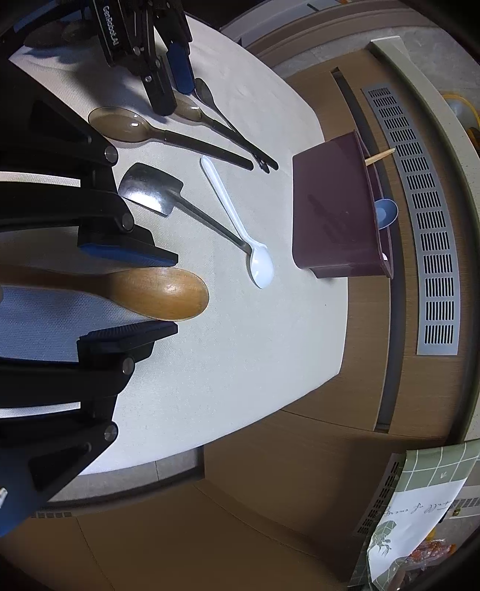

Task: Organize utensils
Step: 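Grasp the dark metal spoon with the left tool while the right tool lifts the wooden spoon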

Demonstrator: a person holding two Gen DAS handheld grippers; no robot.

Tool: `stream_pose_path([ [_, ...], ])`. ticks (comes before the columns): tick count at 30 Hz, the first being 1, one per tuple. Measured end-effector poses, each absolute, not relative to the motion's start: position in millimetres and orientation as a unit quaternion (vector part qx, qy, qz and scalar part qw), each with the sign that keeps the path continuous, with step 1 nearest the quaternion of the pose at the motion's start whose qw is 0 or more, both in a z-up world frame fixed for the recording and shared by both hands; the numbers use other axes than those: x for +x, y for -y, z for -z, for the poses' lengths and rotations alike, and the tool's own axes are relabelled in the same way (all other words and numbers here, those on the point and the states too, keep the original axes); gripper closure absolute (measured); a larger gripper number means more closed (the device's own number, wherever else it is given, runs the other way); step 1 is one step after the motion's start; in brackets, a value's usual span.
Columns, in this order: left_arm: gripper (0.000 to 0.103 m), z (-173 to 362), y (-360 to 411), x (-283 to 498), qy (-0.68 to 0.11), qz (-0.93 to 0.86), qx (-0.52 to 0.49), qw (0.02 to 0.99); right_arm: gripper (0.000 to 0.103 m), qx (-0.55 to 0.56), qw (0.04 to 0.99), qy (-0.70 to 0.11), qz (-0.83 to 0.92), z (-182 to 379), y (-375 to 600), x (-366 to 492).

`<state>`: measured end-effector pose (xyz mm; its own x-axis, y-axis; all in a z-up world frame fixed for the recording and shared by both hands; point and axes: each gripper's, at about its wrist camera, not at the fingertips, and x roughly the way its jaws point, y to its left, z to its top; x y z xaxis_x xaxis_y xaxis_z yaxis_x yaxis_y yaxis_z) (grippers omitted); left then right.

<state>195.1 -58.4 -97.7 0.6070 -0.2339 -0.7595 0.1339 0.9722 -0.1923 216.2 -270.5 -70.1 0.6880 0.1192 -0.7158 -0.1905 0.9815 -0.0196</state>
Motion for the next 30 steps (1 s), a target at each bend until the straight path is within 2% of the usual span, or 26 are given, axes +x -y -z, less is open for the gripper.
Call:
stream_pose_path([
  [5, 0.044, 100.5, 74.4, 196.8, -0.430, 0.056, -0.029, 0.901, 0.077, -0.054, 0.924, -0.372, -0.068, 68.9, 273.3, 211.6],
  [12, 0.045, 99.6, 74.2, 197.7, -0.428, 0.012, -0.073, 0.900, 0.077, -0.041, 0.929, -0.360, -0.067, 67.3, 275.5, 208.7],
  [14, 0.052, 100.1, 76.9, 198.7, -0.423, 0.002, -0.060, 0.904, 0.077, -0.043, 0.932, -0.354, -0.065, 64.3, 275.2, 207.1],
  [16, 0.070, 98.0, 71.9, 199.0, -0.418, 0.006, -0.063, 0.906, 0.077, -0.049, 0.935, -0.345, -0.063, 59.8, 274.6, 203.9],
  [17, 0.070, 95.2, 66.0, 199.0, -0.415, 0.016, -0.077, 0.907, 0.077, -0.054, 0.937, -0.341, -0.061, 57.4, 274.1, 202.7],
  [23, 0.070, 45.7, 31.2, 177.9, -0.311, 0.012, -0.081, 0.947, 0.077, -0.062, 0.943, -0.319, -0.068, 39.9, 271.2, 197.7],
  [30, 0.070, 3.2, 4.3, 157.1, -0.247, 0.007, -0.069, 0.967, 0.077, -0.021, 0.940, -0.322, -0.109, 21.6, 265.8, 198.1],
])
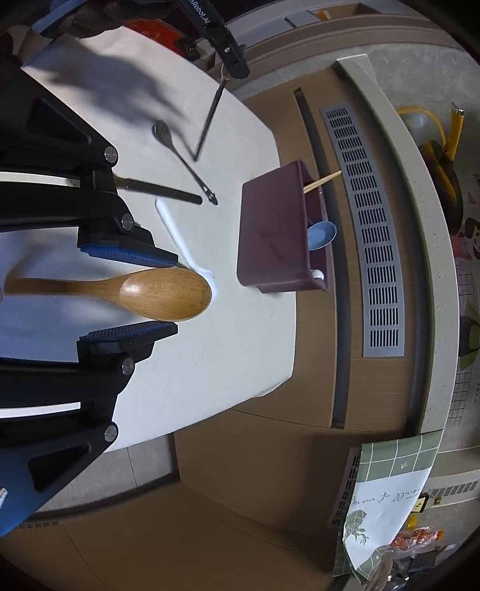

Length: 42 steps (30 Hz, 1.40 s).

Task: Organize utensils
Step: 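Grasp the dark metal spoon with the left tool while the right tool lifts the wooden spoon, then drop the metal spoon into the caddy with the left tool while the right tool carries the wooden spoon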

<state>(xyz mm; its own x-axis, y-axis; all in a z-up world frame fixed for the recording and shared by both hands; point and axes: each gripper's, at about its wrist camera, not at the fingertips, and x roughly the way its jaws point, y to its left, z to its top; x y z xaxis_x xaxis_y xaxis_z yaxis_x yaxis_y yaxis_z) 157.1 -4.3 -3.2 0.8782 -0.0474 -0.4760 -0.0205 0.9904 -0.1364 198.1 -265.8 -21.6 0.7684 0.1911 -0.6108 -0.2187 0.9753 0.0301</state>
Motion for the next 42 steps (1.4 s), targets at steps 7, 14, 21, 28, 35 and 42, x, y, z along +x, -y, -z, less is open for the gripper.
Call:
stream_pose_path([
  [7, 0.071, -15.1, -3.7, 152.3, -0.238, 0.037, -0.080, 0.967, 0.077, -0.023, 0.945, -0.307, -0.112, 2.4, 261.2, 192.5],
  [14, 0.071, -21.4, -11.9, 153.5, -0.237, 0.040, -0.090, 0.966, 0.077, -0.032, 0.947, -0.304, -0.103, -1.8, 255.8, 195.9],
  [21, 0.071, -67.5, -22.2, 177.3, -0.205, 0.073, -0.102, 0.971, 0.077, -0.039, 0.964, -0.240, -0.107, -49.3, 247.2, 210.0],
  [28, 0.071, -171.6, -45.2, 219.7, -0.118, 0.122, -0.114, 0.979, 0.077, -0.050, 0.988, -0.105, -0.103, -167.3, 229.6, 237.6],
  [35, 0.071, -184.8, -58.2, 260.0, -0.108, 0.119, -0.120, 0.980, 0.077, -0.030, 0.990, -0.087, -0.106, -198.1, 207.7, 285.6],
  [42, 0.072, -153.7, -62.4, 298.9, -0.144, 0.121, -0.124, 0.974, 0.077, -0.051, 0.988, -0.103, -0.100, -171.2, 188.3, 313.5],
])
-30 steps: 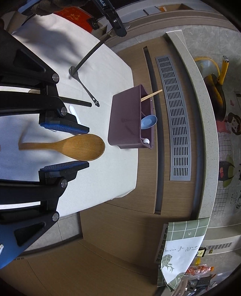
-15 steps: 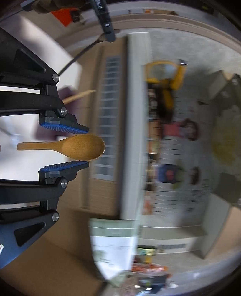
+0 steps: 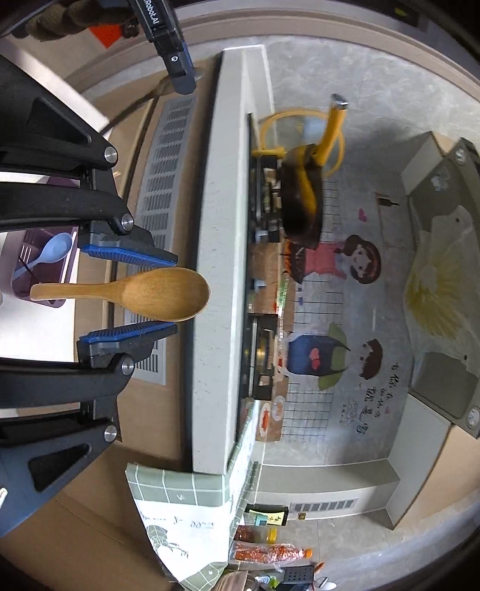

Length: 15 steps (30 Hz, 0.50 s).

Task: Organize utensils
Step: 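Drop the metal spoon into the caddy with the left tool while the right tool carries the wooden spoon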

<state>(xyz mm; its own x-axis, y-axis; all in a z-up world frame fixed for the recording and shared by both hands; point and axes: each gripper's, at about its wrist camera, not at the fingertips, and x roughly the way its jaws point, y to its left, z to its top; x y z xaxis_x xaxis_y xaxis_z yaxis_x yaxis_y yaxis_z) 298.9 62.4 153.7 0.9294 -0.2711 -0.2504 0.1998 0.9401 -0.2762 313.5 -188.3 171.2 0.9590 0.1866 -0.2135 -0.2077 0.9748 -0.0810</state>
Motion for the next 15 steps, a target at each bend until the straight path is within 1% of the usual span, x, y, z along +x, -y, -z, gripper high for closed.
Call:
stream_pose_path([
  [8, 0.072, -127.0, -56.2, 339.1, -0.172, 0.130, -0.131, 0.968, 0.077, -0.039, 0.983, -0.137, -0.118, -138.7, 178.9, 356.6],
  [12, 0.072, -108.3, -62.5, 342.8, -0.193, 0.121, -0.127, 0.965, 0.077, -0.031, 0.977, -0.172, -0.123, -114.0, 177.4, 375.0],
  [15, 0.072, -77.8, -78.5, 339.1, -0.236, 0.110, -0.114, 0.959, 0.077, -0.027, 0.975, -0.182, -0.124, -102.0, 181.7, 373.8],
])
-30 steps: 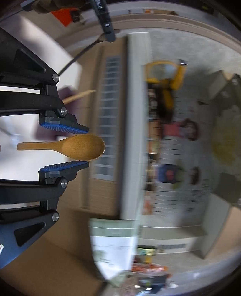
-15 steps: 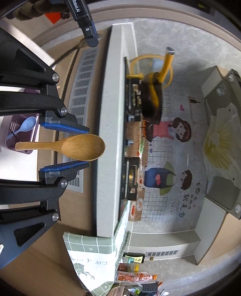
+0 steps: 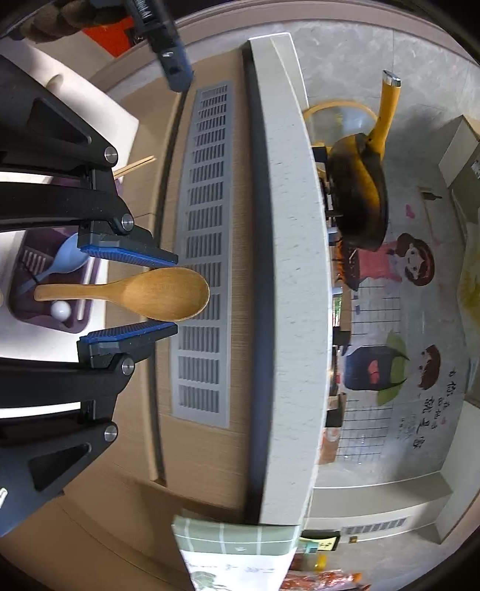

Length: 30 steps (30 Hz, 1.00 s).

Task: Organize utensils

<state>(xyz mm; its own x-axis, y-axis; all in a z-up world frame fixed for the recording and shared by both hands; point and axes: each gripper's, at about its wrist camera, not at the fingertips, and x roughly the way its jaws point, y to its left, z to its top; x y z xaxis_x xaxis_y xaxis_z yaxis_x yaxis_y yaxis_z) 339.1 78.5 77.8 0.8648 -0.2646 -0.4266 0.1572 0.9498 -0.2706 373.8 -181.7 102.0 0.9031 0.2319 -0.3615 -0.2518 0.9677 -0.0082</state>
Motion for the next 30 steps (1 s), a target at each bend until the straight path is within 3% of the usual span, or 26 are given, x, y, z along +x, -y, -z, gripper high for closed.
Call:
stream_pose_path([
  [5, 0.072, -1.8, -124.2, 317.3, -0.350, 0.079, -0.156, 0.920, 0.077, -0.017, 0.969, -0.202, -0.143, -88.2, 198.5, 349.8],
  [9, 0.071, 42.5, -159.7, 276.0, -0.393, 0.032, -0.190, 0.899, 0.077, -0.036, 0.961, -0.230, -0.148, -68.9, 207.6, 323.9],
  [18, 0.068, 92.5, -221.9, 220.2, -0.393, -0.040, -0.293, 0.871, 0.077, -0.048, 0.935, -0.320, -0.143, -4.8, 212.9, 294.7],
  [22, 0.068, 113.5, -230.0, 214.1, -0.399, -0.020, -0.369, 0.839, 0.077, -0.055, 0.937, -0.315, -0.139, 0.7, 214.4, 274.8],
  [28, 0.069, 111.4, -209.3, 223.2, -0.398, -0.020, -0.361, 0.843, 0.077, -0.060, 0.938, -0.310, -0.144, -7.2, 216.3, 256.3],
  [29, 0.070, 110.0, -207.0, 226.5, -0.398, -0.023, -0.358, 0.844, 0.077, -0.060, 0.938, -0.309, -0.143, -7.5, 216.3, 254.5],
  [30, 0.083, 109.9, -203.2, 231.7, -0.402, -0.021, -0.356, 0.844, 0.077, -0.057, 0.939, -0.309, -0.142, -7.4, 216.1, 252.8],
])
